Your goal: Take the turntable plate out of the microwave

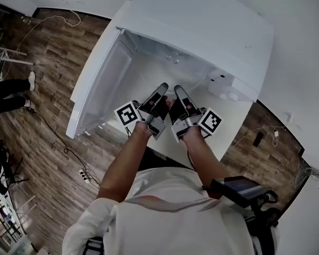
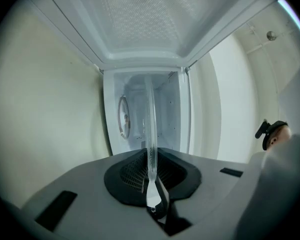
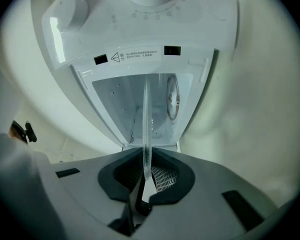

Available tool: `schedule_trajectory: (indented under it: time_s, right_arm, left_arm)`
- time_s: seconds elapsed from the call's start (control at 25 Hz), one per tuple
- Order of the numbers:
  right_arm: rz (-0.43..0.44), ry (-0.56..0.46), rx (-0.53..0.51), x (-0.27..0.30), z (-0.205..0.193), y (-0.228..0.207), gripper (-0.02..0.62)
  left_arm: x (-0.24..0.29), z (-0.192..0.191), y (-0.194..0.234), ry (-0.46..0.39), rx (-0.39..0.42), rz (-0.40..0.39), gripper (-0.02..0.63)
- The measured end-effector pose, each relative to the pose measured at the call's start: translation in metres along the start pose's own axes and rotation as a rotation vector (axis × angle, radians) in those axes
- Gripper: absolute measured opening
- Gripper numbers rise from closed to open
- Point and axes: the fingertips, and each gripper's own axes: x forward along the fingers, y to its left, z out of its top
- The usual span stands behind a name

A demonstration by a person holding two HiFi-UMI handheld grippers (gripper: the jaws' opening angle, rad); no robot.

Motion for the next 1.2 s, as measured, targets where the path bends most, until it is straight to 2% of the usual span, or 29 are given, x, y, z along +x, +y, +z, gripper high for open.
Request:
schedule_trajectory:
  time_s: [0.2,0.44,0.68,0.88,1.0,1.2]
  right_arm:
    - [0.005,0.07,-0.008,-0.025,-0.032,0.013,0.037]
    - [0.006,0.09,-0.005,-0.05,-0.057,0.023,0.037]
    - [0.013,0.073,-0.039,-0.063,-0.069,0.037,0.037]
    - [0.035,0.054,-0.078,-0.089,-0.089,0.06,0.037]
    - [0.037,0.05,-0.102,-0.087,-0.087,0.071,0.037]
    - [0.061,0.025,-0.144,-0.139,-0.125,0.101,0.037]
  left_arm:
    - [-0.039,-0.02,-0.015,-0.064,-0.013,-0.001,0.048]
    - [-0.069,-0.038,-0.028,-0.077,-0.006,-0.011,0.049]
    - [-0.082,-0.046,-0.042,-0.055,-0.002,-0.03,0.049]
    - [-0.105,-0.066,-0.066,-0.034,-0.002,-0.065,0.049]
    - [-0.102,-0.064,-0.075,-0.027,-0.009,-0.08,0.049]
    - [-0.149,-0.104,-0.11,-0.006,0.007,-0.127,0.049]
